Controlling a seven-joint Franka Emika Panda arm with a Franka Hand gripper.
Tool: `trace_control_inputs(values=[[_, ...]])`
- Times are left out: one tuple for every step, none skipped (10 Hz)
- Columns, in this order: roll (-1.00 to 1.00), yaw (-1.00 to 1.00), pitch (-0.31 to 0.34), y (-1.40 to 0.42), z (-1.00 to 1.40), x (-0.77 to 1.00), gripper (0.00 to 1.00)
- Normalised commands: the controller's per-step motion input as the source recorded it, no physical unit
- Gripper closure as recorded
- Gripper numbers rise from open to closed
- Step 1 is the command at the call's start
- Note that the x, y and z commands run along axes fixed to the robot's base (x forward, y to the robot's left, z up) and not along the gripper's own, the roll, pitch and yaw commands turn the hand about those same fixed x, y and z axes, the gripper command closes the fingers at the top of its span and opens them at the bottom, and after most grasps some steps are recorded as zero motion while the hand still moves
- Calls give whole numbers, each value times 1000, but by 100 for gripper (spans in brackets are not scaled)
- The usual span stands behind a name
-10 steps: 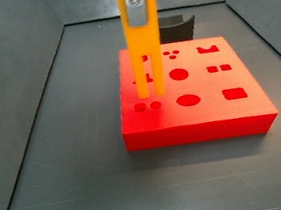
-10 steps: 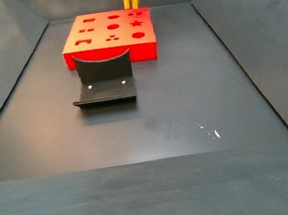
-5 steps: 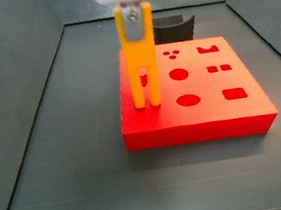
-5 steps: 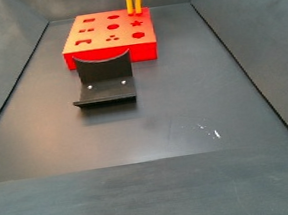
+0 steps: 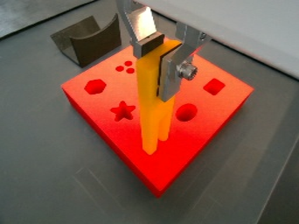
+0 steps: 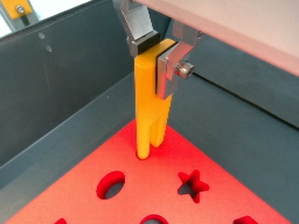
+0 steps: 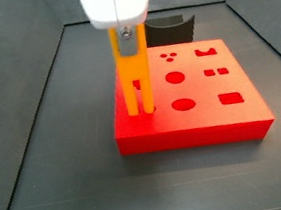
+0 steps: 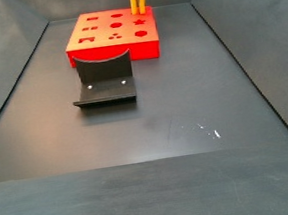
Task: Insert the square-circle object.
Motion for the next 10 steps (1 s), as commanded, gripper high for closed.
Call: trace_control_inputs(values=[[129, 0, 26, -63, -409, 163, 100], [20, 0, 143, 0, -783, 394, 100], [67, 0, 0, 0, -1000, 300, 100], [44, 0, -53, -34, -1000, 94, 100], [11, 0, -104, 0, -1000, 14, 100], [41, -20, -67, 0, -1000, 0, 100], [59, -31, -30, 0, -1000, 0, 100], [64, -40, -10, 0, -1000, -17, 100], [64, -57, -19, 0, -1000, 0, 100], [30, 0, -74, 0, -474, 0, 100]])
